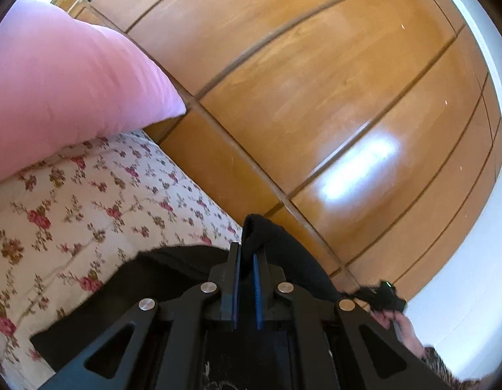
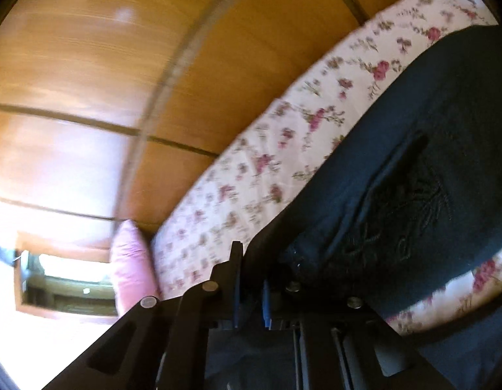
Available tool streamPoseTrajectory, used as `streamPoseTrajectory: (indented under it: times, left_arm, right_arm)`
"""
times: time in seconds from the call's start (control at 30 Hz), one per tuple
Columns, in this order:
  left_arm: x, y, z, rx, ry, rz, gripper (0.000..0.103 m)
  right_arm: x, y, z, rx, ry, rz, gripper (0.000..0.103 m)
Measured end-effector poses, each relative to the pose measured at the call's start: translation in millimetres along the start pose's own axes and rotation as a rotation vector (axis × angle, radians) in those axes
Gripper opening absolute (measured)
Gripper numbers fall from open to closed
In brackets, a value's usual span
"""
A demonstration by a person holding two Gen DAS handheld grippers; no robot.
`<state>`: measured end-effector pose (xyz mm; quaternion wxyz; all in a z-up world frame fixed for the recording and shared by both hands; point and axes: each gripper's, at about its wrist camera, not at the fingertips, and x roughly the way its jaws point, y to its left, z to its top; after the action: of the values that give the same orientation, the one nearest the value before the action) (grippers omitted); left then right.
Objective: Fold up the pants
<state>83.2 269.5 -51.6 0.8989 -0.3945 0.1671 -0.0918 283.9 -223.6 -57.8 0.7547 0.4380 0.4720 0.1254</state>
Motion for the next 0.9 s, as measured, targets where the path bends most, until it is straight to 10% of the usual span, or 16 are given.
streamPoseTrajectory:
  times: [0.4, 0.9]
  left_arm:
    - [-36, 27, 0, -0.059, -0.059, 0.002, 0.006]
    - [-53, 76, -43, -0.101, 0.012, 0.107, 0.007]
  right_arm:
    - [-64, -16, -114, -0.194, -0.041, 0.164, 0.01]
    - [-29, -93, -197, -0.224, 0.005, 0.056, 0.01]
